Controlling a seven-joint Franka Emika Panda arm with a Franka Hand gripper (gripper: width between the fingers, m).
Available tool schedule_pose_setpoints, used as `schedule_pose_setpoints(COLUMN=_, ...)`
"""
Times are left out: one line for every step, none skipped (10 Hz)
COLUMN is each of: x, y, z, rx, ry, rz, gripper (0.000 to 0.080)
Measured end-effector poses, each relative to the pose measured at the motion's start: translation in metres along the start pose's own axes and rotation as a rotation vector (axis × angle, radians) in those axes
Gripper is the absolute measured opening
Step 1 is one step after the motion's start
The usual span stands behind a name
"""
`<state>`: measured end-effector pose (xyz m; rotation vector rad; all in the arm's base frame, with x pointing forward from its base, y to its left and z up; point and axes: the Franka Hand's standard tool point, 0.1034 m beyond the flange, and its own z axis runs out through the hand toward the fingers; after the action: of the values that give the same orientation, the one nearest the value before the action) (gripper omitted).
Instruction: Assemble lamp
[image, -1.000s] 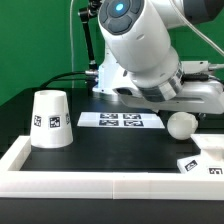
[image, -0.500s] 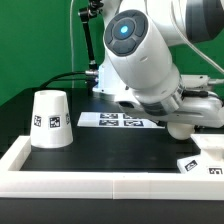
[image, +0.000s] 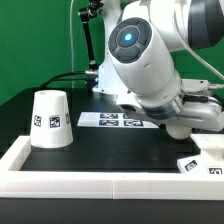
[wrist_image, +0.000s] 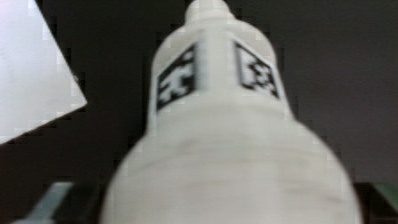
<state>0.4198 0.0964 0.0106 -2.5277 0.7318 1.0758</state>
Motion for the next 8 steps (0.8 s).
schedule_pose_setpoints(x=0.000, y=0.000, z=0.000, rx=0.000, ry=0.000, rz=-0.001, gripper=0.0577)
schedule_pose_setpoints(x=0.000, y=0.000, z=0.000, rx=0.000, ry=0.001, rz=-0.002, gripper=0.0577)
schedule_pose_setpoints(x=0.000, y=0.000, z=-0.001, rx=0.001, ry=0.001, rz=-0.003, gripper=0.0577)
schedule_pose_setpoints(x=0.000, y=0.001, z=-0.004, rx=0.003, ry=0.002, rz=-0.007, gripper=0.0577)
schedule_pose_setpoints(x=-0.003, y=0.002, z=-0.014, rx=0.008, ry=0.002, rz=-0.018, gripper=0.0577)
schedule_pose_setpoints(x=-0.008, y=0.002, z=-0.027, rx=0.013, ry=-0.002, rz=-0.039, gripper=0.0577)
schedule_pose_setpoints(x=-0.010, y=0.001, z=-0.042, rx=0.025, ry=0.003, rz=-0.049, gripper=0.0578)
schedule_pose_setpoints(x=-0.011, y=0.002, z=-0.055, rx=0.036, ry=0.011, rz=-0.051, gripper=0.0579)
